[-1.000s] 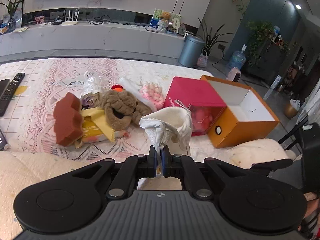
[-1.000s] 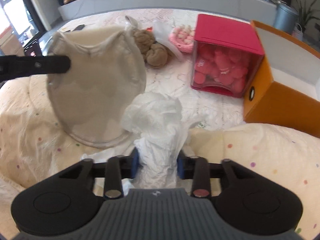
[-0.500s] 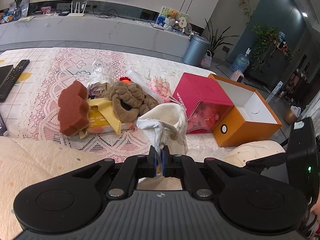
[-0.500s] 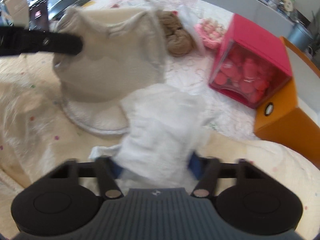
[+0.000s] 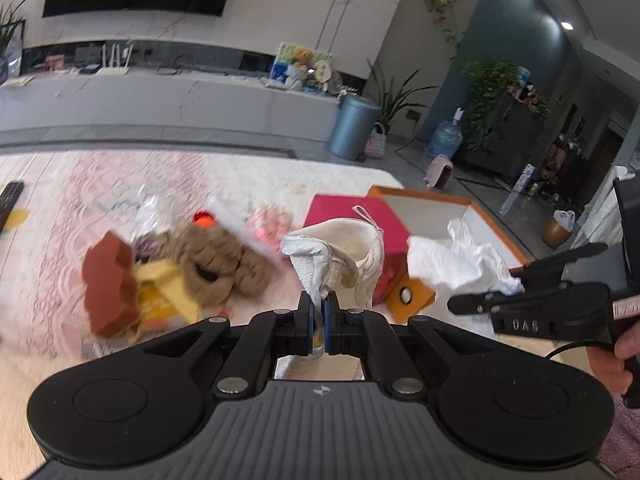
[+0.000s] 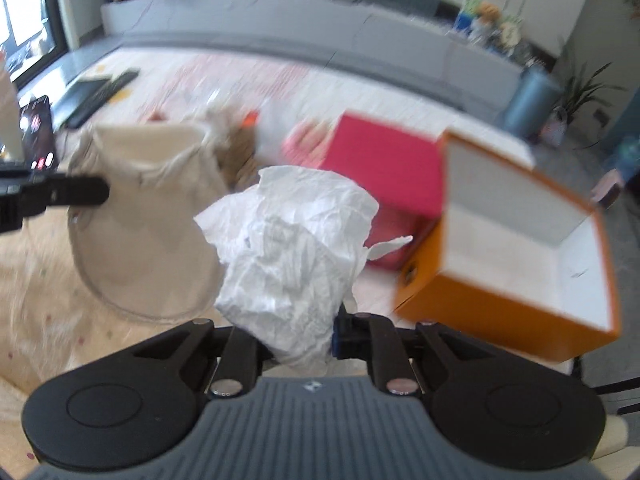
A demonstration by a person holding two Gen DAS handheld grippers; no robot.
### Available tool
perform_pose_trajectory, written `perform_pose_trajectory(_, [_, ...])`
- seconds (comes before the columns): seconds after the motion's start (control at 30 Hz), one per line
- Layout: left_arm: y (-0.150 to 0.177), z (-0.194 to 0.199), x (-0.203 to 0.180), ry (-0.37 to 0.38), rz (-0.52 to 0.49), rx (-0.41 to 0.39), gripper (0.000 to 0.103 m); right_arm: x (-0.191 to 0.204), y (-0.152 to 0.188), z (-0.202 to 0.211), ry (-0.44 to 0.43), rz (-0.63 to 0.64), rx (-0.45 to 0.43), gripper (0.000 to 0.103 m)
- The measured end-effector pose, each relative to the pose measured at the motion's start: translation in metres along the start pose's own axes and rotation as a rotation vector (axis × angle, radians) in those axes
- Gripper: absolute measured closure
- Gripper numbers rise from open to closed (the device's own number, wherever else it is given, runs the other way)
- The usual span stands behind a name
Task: Organize soft objects
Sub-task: 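Lower the cream bag and white tissue into the orange box and release both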
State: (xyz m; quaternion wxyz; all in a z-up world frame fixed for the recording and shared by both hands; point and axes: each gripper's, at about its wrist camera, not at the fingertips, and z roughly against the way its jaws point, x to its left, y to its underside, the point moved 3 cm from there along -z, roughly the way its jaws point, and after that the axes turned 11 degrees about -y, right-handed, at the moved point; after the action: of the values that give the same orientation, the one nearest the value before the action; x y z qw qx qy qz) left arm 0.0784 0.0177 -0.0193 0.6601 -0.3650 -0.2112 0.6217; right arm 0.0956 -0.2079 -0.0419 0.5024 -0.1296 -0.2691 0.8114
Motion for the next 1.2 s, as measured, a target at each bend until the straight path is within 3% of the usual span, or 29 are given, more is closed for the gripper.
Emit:
perform_pose_trajectory(0.23, [-0.054,-0.009,-0.048,0.102,-0.038,-0.046,0.098,-0.053,-0.040,0.041,0.147,0.014,-0.104,0.090])
perform_pose_trajectory(0.37, [-0.085,-0.031,-0.079,0.166,-0.049,-0.050,0.098,-0.088,-0.057,0.047,0.189,0.012,-0.130,0.090])
perform_pose_trajectory(0.53, [-0.115,-0.080,-0.120,0.233,-0.052,0.014,0.098,-0.137,-0.070,0.037,0.237,-0.007,-0.135,0.090])
perform_pose_trajectory(0.67, [-0.125,-0.133,-0.146,0.231,-0.048,0.118,0.098,-0.181,-0.067,0.013,0.232,-0.070,-0.103,0.090])
perform_pose_trajectory(0.8, [-0.125,-0.196,-0.162,0.244,-0.003,0.254,0.098,-0.224,-0.052,-0.028,0.203,-0.153,-0.014,0.090])
perform_pose_trajectory(0.97, [-0.102,-0.258,-0.177,0.244,-0.028,0.421,0.098,-0.254,-0.026,-0.083,0.071,-0.226,0.146,0.090])
perform_pose_trajectory(1.2, [-0.077,-0.286,-0.192,0.160,-0.148,0.508,0.098,-0.262,-0.012,-0.138,-0.052,-0.181,0.362,0.090])
